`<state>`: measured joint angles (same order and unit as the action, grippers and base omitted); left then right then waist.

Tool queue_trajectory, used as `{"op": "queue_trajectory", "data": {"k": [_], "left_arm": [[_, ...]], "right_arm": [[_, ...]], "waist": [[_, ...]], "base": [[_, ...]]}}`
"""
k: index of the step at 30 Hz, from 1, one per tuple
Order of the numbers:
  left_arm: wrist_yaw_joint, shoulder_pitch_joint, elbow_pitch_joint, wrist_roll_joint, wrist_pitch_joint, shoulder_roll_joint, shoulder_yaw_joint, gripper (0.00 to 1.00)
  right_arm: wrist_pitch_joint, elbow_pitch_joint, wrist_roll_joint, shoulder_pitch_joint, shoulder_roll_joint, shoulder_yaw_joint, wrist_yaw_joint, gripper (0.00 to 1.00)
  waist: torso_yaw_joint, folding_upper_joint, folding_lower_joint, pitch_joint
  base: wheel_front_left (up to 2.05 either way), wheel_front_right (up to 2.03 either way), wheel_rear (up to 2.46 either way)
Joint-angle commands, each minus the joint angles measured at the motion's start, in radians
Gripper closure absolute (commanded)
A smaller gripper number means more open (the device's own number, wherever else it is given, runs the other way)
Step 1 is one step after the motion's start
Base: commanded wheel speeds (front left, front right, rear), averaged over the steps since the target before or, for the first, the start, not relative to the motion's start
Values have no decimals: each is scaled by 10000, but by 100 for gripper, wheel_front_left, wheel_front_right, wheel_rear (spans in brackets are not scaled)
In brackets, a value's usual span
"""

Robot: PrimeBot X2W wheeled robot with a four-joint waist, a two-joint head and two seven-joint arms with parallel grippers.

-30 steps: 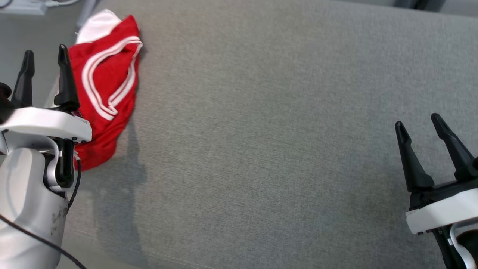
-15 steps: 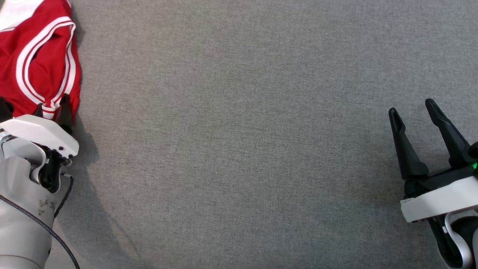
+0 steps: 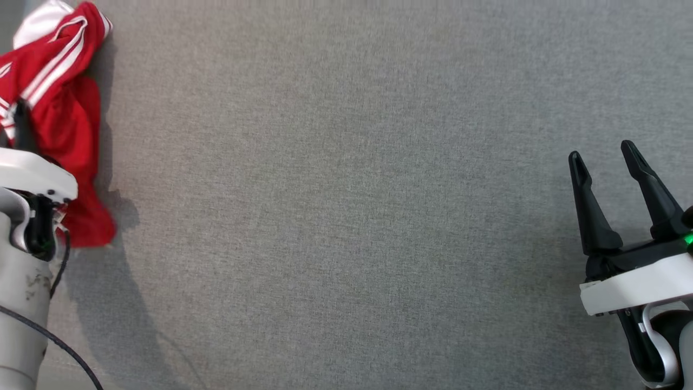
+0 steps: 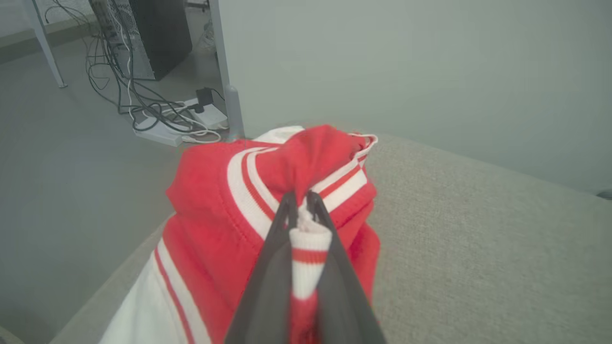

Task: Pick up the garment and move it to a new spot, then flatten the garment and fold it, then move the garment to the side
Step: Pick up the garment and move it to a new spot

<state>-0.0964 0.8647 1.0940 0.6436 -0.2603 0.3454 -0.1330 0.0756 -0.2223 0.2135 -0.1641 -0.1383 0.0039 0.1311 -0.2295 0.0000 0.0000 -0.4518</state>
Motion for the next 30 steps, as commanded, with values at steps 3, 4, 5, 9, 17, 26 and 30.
{"op": "queue_trajectory", "data": {"k": [3, 4, 5, 9, 17, 26, 30], "left_arm": [[437, -732, -1554, -344, -50, 162, 588, 100], [602, -1023, -2070, -527, -41, 160, 734, 100], [745, -1308, -2667, -676, -44, 127, 883, 100], [1366, -2851, -5073, -1337, -46, -110, 1353, 100], [2554, -6137, -9456, -2107, 199, -623, 1303, 100], [3121, -7800, -12432, -2673, 1057, -850, 557, 100], [3053, -7507, -12941, -2960, 1367, -846, 18, 100]], "right_arm": [[-281, 181, 44, 102, 86, -118, -7, 0], [-330, 236, 46, 150, 121, -136, -7, 0], [-379, 284, 49, 202, 167, -153, -7, 0], [-583, 470, 76, 419, 324, -278, -7, 0], [-802, 767, 161, 1063, 579, -412, -7, 0], [-829, 813, 212, 1323, 717, -264, -7, 0], [-831, 759, 251, 1218, 745, -149, -7, 0]], "waist": [[82, 0, 0, 734], [116, 0, 0, 896], [160, 0, 0, 1049], [356, 0, 0, 1661], [800, 0, 0, 2568], [1357, 0, 0, 2872], [1824, 0, 0, 2786]], "base": [[0, 0, 0], [0, 0, 0], [0, 0, 0], [0, 0, 0], [0, 0, 0], [0, 0, 0], [0, 0, 0]]}}
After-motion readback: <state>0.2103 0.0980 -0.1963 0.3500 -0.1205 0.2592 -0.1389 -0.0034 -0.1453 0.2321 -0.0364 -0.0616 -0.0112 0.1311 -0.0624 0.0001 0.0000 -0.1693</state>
